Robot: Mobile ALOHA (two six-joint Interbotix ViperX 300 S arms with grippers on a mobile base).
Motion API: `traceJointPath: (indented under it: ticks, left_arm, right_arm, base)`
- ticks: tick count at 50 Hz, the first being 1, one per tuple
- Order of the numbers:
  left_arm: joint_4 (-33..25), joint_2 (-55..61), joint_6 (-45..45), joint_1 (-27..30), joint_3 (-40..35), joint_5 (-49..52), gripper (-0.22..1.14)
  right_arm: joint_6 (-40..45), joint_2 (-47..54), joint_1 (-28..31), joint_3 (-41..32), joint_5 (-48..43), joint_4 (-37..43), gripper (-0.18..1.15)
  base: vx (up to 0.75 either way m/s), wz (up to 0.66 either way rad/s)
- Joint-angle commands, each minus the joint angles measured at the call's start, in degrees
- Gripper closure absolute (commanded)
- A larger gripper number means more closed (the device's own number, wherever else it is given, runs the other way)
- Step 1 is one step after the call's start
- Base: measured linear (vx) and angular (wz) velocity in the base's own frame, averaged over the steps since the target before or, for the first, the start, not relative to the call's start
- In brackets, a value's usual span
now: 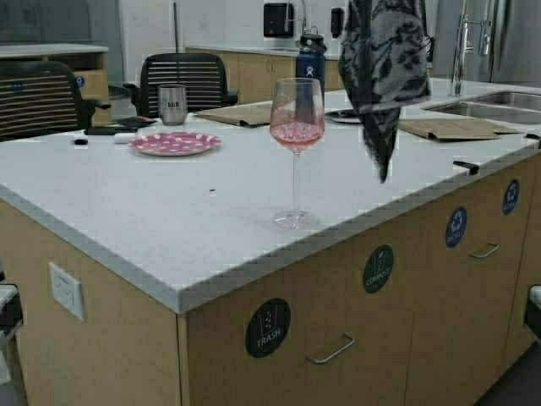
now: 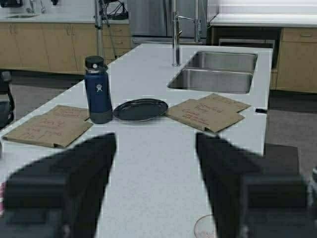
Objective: Get the cloth and wipe up the spill under the wine glass
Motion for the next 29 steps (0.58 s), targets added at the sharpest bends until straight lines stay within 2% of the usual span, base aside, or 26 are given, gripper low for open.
traceJointPath:
  ticks: [1, 29]
  left_arm:
    - [0.1, -0.7, 0.0, 0.0, -0.4, -0.3, 0.04]
    - [0.1, -0.8, -0.1, 1.1, -0.4, -0.4, 0.04]
  right_arm:
    - [0.1, -0.9, 0.1, -0.9, -0.4, -0.1, 0.91]
    - [0.1, -0.9, 0.1, -0.4, -0.6, -0.1, 0.91]
  base:
    - [0.00, 0.00]
    - [0.00, 0.00]
